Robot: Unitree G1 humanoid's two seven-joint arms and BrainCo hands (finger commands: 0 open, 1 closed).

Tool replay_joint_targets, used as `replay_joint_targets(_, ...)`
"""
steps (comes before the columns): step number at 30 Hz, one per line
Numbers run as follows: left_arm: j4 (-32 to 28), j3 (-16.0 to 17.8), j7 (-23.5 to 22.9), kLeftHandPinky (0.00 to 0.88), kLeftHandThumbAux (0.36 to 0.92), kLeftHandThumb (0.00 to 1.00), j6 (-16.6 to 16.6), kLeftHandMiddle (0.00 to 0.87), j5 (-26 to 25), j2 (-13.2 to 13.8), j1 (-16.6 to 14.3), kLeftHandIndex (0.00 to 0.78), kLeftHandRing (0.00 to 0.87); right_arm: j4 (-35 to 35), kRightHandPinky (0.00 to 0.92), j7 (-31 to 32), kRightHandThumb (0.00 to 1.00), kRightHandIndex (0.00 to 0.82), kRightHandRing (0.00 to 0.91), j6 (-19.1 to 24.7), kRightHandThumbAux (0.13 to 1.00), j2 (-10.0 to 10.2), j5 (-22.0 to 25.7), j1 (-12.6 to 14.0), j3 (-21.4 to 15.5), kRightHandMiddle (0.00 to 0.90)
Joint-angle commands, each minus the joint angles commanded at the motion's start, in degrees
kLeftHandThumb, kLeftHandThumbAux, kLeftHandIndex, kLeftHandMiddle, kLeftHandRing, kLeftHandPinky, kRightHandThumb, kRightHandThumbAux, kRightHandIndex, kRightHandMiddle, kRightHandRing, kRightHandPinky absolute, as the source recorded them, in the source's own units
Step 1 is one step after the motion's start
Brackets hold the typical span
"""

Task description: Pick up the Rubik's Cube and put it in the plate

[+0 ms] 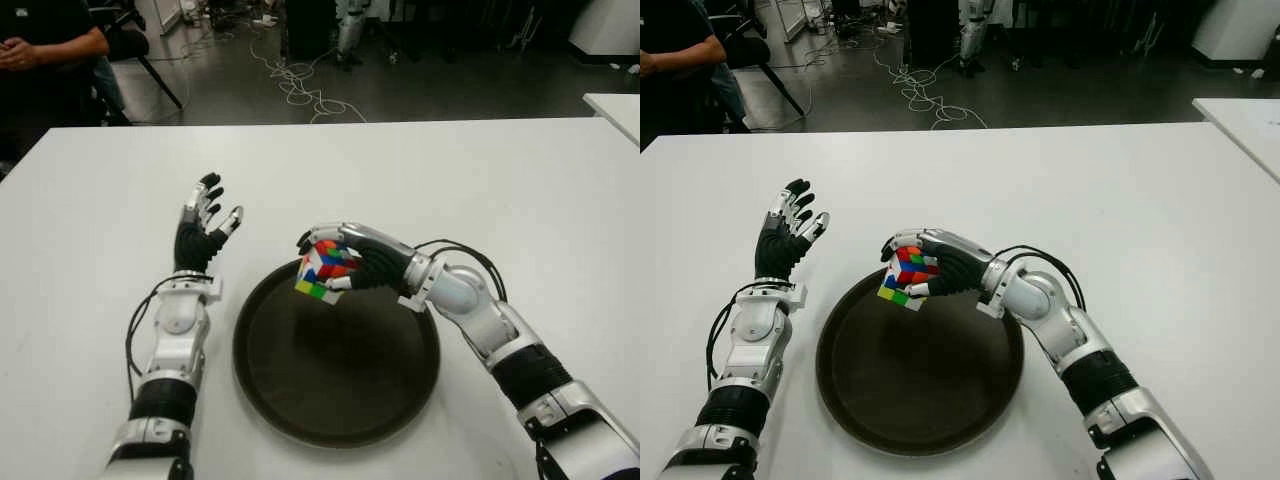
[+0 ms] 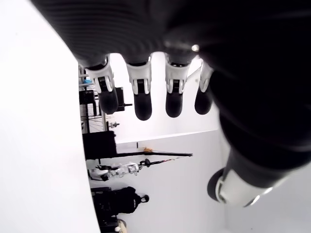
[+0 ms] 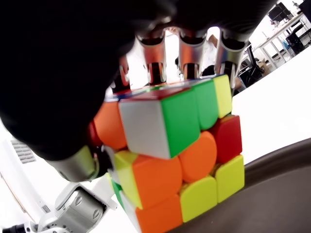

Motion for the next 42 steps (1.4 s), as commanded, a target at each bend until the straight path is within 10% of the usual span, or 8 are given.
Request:
replay_joint_targets(3,0.2,0.0,-0.1,0.056,0.747,0.063,-0.2,0.128,0.0,0.0,0.0,0.083,0.093,0.8,0.185,1.1,0.698,0.392,0.206,-0.4,0.741,0.0,0.4,-0.4,0.1,0.243)
replay_joint_targets(5,0.2,0.0,-0.1,0.059,0.750,0.066,-0.4,0.126,0.0,0.0,0.0,0.081,0.093,1.0,0.131,1.5,0.292,0.209,0.158,-0.7,0.827,0.0,0.6,-0.5,0.1,0.186)
replay_joint_targets(10,0.7,0.1,-0.3,0.061,0.750,0.066,-0.6,0.117,-0.1,0.1,-0.1,0.074,0.090,2.0,0.078,3.5,0.048,0.078,0.095,-1.2,0.818,0.2,2.0,-1.1,-0.1,0.108)
replay_joint_targets(42,2.6,0.5,-1.1,0.037,0.735,0.051,-1.1,0.108,-0.8,0.6,-0.9,0.072,0.074,6.4,0.028,11.9,0.000,0.029,0.040,-2.3,0.673,2.8,11.8,-2.3,-4.9,0.052)
